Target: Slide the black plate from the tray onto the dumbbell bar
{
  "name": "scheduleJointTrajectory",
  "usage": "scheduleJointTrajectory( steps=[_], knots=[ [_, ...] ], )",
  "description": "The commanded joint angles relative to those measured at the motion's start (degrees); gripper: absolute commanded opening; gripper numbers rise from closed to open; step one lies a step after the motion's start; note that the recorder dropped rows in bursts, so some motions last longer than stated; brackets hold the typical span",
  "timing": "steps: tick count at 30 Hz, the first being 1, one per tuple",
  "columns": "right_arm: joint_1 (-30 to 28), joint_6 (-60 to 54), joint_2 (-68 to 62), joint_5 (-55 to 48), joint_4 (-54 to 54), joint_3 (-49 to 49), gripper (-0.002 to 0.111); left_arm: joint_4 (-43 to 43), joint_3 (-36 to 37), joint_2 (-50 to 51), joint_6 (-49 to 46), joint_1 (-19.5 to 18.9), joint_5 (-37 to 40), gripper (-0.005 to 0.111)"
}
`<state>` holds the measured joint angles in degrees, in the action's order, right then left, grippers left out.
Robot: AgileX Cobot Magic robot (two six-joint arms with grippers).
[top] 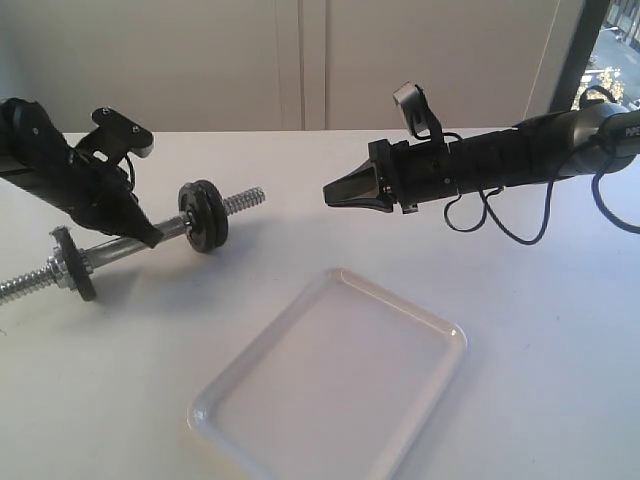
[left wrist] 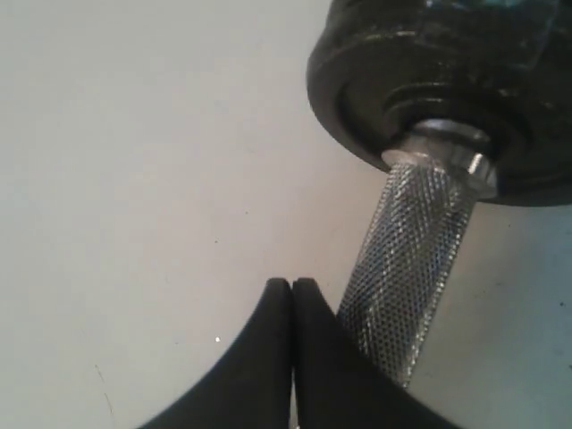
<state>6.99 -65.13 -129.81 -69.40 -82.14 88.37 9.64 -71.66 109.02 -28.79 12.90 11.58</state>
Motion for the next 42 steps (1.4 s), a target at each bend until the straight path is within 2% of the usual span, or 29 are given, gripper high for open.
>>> scheduleJointTrajectory(
  steps=[1, 9, 14, 17, 21, 31, 42],
  knots=[
    [-0.3, -0.2, 0.6, -0.6, 0.2, 0.2, 0.000, 0.9, 0.9, 1.4, 0.3, 0.5, 6.5, 0.000],
    [-0.3, -0.2, 0.7, -0.6, 0.2, 0.2, 0.000, 1.4, 0.9, 1.0, 0.3, 0.5, 7.0, 0.000],
    [-0.3, -0.2, 5.0, -0.6, 2.2, 0.1, 0.000, 1.4, 0.9, 1.0, 0.3, 0.5, 7.4, 0.000],
    [-0.3, -0.2, 12.4, 9.8, 7.9, -2.4, 0.000, 1.4, 0.9, 1.0, 0.3, 0.5, 8.5, 0.000],
    [-0.3, -0.2, 20.2, 17.6, 11.3, -7.6, 0.000, 1.4, 0.9, 1.0, 0.3, 0.5, 9.8, 0.000],
    [-0.2, -0.4, 36.5, 34.4, 11.3, -24.5, 0.000, 1.5, 0.9, 1.7, 0.3, 0.5, 12.4, 0.000],
    [-0.2, -0.6, 50.4, 40.3, 9.5, -35.9, 0.000, 2.3, 0.9, 1.7, 0.3, 0.5, 12.4, 0.000]
  ],
)
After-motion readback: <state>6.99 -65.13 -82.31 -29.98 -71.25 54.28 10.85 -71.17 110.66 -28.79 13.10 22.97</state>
